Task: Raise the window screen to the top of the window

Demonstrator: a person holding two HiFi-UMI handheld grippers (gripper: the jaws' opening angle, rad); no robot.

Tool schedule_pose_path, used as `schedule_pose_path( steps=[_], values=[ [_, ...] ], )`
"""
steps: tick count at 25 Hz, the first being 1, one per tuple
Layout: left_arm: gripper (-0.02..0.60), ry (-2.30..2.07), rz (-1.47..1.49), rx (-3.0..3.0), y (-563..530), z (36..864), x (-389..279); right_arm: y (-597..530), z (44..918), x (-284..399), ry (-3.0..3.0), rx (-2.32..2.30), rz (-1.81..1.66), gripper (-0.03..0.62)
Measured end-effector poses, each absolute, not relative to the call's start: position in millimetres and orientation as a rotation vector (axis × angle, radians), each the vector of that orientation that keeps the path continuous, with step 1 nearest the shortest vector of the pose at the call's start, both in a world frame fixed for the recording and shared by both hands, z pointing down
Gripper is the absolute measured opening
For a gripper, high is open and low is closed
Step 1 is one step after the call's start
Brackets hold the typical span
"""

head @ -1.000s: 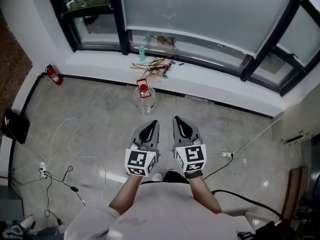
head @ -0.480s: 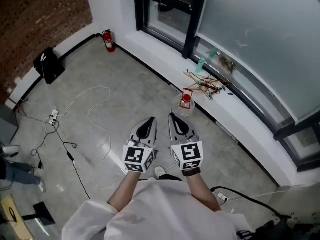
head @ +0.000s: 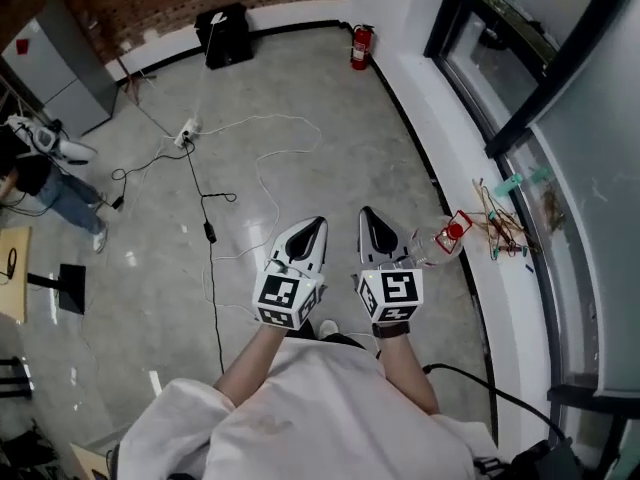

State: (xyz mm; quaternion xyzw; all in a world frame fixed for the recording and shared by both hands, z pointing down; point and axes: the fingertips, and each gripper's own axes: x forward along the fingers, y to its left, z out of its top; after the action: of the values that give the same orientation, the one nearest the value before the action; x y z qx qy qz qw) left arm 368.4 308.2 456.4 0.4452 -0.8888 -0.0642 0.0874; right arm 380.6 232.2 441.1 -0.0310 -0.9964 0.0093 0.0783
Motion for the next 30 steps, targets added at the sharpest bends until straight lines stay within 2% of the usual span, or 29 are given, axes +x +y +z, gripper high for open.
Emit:
schedule_pose_path(
  steps=[5, 14, 18, 24, 30],
  values=[
    [0.002, -2.740, -0.230, 1.108, 377.6, 463.9, 307.3, 293.8, 448.9, 305.2, -2.951, -0.314, 0.018, 0.000],
    [0.000, -2.873, -0.288, 0.914, 473.9, 468.5, 151.5, 388.5, 463.5, 147.6, -2.939, -0.506, -0.060, 0.000],
    [0.002, -2.883, -0.310, 0.871, 505.2, 471.7, 92.2, 421.0, 465.5, 97.4, -2.931, -0.553, -0.088, 0.000],
    [0.002, -2.820, -0.335, 0.873, 497.1, 497.9, 18.2, 417.5, 489.0, 28.1, -2.887, -0.543, -0.079, 0.000],
    [0.002, -2.818, -0.315, 0.939, 449.3, 507.3, -81.7, 369.9, 497.8, -77.5, -2.923, -0.494, -0.062, 0.000]
  ],
)
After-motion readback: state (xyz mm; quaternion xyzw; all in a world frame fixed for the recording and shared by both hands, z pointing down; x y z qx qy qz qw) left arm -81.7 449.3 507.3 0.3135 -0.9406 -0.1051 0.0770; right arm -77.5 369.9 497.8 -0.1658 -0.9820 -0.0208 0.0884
